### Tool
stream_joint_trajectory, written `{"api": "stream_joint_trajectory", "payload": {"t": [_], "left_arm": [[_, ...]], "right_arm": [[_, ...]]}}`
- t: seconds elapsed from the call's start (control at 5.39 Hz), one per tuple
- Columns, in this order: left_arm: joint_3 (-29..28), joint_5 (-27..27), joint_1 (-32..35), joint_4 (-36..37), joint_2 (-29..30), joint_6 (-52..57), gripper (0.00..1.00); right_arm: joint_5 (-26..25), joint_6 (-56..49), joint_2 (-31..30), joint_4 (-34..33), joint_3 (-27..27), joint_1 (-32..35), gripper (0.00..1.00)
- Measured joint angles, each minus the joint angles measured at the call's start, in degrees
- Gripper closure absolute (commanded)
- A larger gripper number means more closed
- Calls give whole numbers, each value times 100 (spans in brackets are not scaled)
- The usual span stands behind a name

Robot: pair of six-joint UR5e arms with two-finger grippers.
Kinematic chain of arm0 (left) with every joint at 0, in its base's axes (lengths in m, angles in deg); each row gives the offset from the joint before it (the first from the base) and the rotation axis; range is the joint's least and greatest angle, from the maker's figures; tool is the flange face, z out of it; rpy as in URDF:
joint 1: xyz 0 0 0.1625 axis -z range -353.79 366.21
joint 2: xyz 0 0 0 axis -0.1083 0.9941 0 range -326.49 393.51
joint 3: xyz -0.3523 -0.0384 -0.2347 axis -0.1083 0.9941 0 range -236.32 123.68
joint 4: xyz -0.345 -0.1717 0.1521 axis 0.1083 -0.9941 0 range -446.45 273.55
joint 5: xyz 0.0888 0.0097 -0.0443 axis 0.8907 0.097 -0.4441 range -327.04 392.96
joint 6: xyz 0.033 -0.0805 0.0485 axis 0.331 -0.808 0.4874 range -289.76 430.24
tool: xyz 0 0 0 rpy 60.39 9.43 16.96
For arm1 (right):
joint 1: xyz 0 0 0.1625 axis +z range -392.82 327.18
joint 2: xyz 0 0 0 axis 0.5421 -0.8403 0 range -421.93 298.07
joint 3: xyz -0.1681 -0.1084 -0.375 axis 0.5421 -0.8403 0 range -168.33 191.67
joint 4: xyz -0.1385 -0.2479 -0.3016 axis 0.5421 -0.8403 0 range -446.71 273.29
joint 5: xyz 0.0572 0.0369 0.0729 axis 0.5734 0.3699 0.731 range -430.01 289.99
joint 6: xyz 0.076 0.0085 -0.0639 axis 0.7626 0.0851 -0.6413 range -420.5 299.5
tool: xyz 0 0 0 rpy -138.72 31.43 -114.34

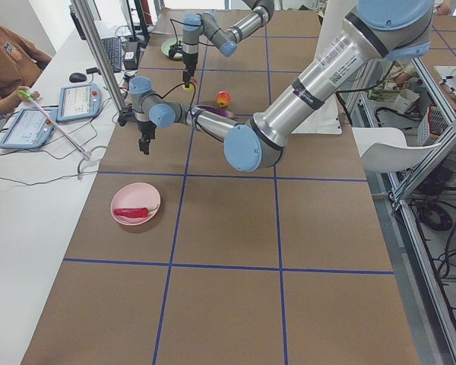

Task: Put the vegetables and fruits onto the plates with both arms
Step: 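Carry peach to green plate with right gripper while left reaches for eggplant, then grasp purple eggplant with left gripper while right lowers peach onto green plate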

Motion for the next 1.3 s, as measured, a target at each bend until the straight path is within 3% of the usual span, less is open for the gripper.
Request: {"api": "stream_joint_trajectory", "payload": {"t": [0.37,0.56,1.3], "left_arm": [[733,-111,-924,290,316,-1617,1],[787,18,-1379,343,557,-2248,1],[171,893,-2187,257,1107,-2755,2]], "right_arm": [[421,-884,-547,-9,333,640,100],[723,-1641,-901,-13,403,1074,100],[1331,-3840,-1644,3,257,2108,100]]}}
